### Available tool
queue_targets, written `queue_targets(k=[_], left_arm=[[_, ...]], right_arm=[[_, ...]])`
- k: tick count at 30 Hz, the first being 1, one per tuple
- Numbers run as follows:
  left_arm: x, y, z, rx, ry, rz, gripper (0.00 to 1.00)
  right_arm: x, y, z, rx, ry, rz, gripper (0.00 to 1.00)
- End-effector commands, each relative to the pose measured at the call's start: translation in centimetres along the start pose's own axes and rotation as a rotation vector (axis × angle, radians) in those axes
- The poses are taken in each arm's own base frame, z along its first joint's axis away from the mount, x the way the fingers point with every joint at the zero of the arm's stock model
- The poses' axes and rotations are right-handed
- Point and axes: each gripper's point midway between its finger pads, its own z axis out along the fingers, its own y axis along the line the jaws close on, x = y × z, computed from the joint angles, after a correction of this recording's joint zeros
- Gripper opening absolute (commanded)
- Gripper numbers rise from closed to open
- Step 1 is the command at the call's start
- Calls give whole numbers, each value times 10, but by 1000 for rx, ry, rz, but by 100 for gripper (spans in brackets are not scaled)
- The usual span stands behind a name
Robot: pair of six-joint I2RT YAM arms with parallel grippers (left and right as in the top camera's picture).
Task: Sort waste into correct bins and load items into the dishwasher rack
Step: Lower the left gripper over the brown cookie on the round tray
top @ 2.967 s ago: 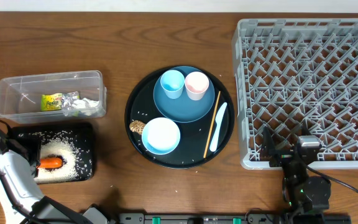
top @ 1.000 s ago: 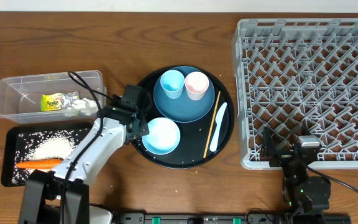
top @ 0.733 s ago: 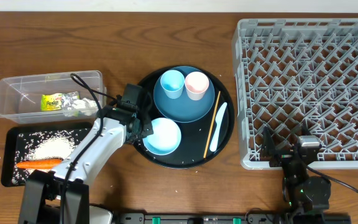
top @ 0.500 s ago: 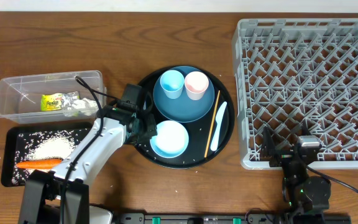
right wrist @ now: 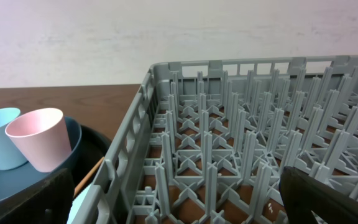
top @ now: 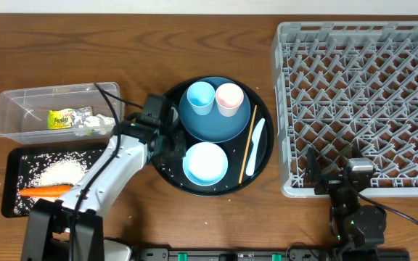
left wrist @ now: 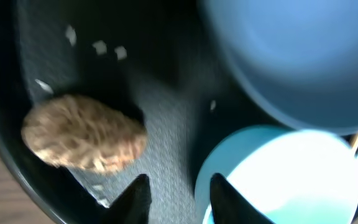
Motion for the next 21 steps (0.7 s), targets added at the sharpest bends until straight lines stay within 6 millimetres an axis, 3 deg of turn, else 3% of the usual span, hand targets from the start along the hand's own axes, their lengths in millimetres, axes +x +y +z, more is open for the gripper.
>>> queue_targets(k=[1,4,10,21], left_arm=[[-22,6,-11,-65,-90,-6,39],[-27,18,-13,-130,-125,-105,45],[-31,23,-13,-143,-166,-300,46],[-29,35,-7,-194,-182,-399,54]], right_arm=[[1,-6,0,25,3,-11,99],[1,-6,0,25,3,-11,99],[1,-6,0,25,3,-11,99],[1,-6,0,25,3,-11,99]])
